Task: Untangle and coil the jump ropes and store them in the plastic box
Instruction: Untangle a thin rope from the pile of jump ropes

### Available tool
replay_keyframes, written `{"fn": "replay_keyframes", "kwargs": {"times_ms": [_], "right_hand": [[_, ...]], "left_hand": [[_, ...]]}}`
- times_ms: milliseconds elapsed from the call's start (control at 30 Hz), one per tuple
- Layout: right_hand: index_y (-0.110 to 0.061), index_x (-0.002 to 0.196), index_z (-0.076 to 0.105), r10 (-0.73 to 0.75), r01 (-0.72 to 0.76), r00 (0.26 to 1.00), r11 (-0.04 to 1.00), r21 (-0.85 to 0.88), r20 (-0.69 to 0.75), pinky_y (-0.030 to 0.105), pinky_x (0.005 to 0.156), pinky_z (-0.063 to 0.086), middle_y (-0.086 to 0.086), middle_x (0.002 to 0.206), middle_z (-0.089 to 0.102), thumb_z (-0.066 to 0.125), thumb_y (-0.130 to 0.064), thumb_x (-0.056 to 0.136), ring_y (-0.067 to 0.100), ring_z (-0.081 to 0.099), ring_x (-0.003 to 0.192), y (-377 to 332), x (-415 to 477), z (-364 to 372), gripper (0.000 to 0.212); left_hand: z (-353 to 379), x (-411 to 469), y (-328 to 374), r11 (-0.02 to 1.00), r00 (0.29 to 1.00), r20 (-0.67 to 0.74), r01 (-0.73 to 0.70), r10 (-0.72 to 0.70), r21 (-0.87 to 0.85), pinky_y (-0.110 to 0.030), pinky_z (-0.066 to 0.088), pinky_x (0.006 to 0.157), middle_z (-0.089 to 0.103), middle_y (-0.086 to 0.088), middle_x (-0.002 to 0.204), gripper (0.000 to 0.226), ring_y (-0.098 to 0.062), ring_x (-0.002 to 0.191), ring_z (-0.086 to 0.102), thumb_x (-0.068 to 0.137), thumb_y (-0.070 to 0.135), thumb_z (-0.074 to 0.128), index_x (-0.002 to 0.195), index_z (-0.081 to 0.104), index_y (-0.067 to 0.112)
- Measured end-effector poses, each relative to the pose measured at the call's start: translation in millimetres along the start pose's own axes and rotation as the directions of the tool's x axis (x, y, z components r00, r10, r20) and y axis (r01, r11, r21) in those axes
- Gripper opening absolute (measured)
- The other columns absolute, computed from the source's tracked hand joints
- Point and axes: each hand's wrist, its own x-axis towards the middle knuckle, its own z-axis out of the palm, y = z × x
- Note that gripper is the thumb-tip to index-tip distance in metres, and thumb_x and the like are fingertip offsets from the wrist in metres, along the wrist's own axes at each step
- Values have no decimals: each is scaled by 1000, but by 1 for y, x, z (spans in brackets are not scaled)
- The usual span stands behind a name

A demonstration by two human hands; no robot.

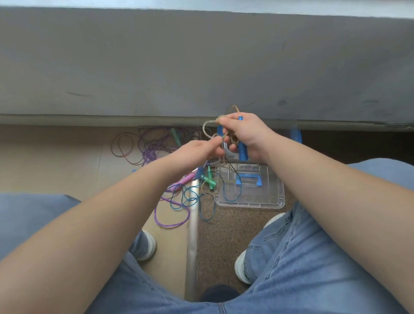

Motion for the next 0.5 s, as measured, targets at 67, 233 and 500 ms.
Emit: {"fn": "replay_keyframes", "kwargs": {"times_ms": [67,233,500], "right_hand": [[-15,88,61,-5,3,1000,994,-106,-11,23,43,45,6,79,60,59,-23,99,16,59,64,-6,-1,-1,13],[-11,106,65,90,-95,995,899,-427,-32,30,49,54,13,91,62,48,-31,99,25,61,72,-20,-5,-17,27],[-15,93,63,14,35,991,932,-361,133,28,49,45,8,87,66,69,-27,92,15,58,60,-31,-5,-23,14]], "left_hand": [[4,-1,9,998,997,-47,-57,55,-27,-14,45,67,69,-2,75,42,-4,68,68,105,38,41,83,67,12],[-15,3,25,965,980,-152,91,-131,-245,-26,47,54,42,2,58,32,-13,46,42,103,31,38,91,63,15],[-34,-5,30,968,938,-339,13,75,251,-38,58,81,69,-2,91,37,-22,79,67,97,43,41,106,69,21]]}}
